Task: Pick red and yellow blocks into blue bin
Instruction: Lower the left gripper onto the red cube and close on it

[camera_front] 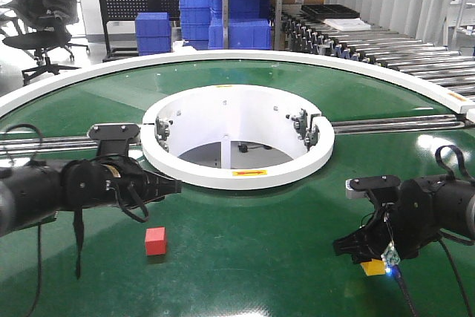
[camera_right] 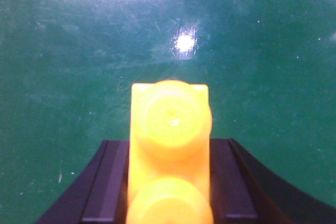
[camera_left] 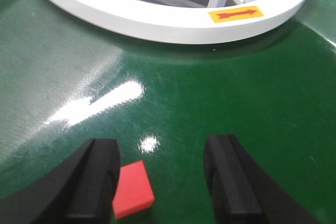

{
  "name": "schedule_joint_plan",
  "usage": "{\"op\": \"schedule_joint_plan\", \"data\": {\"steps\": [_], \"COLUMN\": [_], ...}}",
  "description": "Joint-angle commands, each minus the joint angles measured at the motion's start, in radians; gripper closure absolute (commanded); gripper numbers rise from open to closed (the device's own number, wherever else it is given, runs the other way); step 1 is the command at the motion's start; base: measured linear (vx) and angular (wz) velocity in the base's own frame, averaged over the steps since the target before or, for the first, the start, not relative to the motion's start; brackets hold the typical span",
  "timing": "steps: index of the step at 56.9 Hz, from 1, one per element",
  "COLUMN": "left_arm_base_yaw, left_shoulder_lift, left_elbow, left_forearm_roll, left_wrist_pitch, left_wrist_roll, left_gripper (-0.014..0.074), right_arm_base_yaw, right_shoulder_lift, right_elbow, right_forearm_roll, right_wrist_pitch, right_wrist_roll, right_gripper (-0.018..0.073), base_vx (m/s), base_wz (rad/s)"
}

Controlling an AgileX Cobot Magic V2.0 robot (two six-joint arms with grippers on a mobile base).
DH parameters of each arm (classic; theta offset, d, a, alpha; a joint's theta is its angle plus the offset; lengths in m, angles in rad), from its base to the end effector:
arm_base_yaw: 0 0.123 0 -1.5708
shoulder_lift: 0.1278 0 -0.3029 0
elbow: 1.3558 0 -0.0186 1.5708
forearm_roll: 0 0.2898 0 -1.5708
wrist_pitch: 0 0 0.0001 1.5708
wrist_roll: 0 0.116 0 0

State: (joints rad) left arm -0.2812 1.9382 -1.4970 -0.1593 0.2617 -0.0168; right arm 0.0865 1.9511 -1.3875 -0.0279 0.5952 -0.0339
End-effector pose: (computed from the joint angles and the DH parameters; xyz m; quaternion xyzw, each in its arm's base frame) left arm 0.4954 -0.1481 0.2398 0.0584 0.8853 -0.1210 0.4451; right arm 0.4673 0.0387 0.1694 -0.0675 0.9666 -0.0039 0.2472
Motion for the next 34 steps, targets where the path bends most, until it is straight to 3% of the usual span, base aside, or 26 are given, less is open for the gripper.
{"op": "schedule_joint_plan", "data": {"steps": [1,11,34], "left_arm_base_yaw": [0.009,0.021,0.027], "left_shoulder_lift": [-0.015,0.037,0.099], "left_elbow": [-0.067,-0.079,-0.079], "left_forearm_roll": [0.0,0.05,0.076], "left_wrist_pitch": [-0.061,-0.061,-0.066], "left_wrist_roll": [-0.02,-0.02,-0.02], "left_gripper": [0.0111,0.0111,0.0111], "right_arm_base_yaw": [-0.006,-0.006,-0.006], "right_shoulder_lift": [-0.06,-0.06,-0.06], "right_elbow": [-0.031,-0.031,-0.031], "right_forearm_roll": [-0.01,-0.01,-0.01], "right_wrist_pitch": [-0.043,-0.04,-0.039], "right_wrist_roll": [-0.001,-0.001,-0.001], "right_gripper": [0.0569,0.0569,0.0569], "base_vx": [0.0,0.0,0.0], "base_wz": [0.0,0.0,0.0]}}
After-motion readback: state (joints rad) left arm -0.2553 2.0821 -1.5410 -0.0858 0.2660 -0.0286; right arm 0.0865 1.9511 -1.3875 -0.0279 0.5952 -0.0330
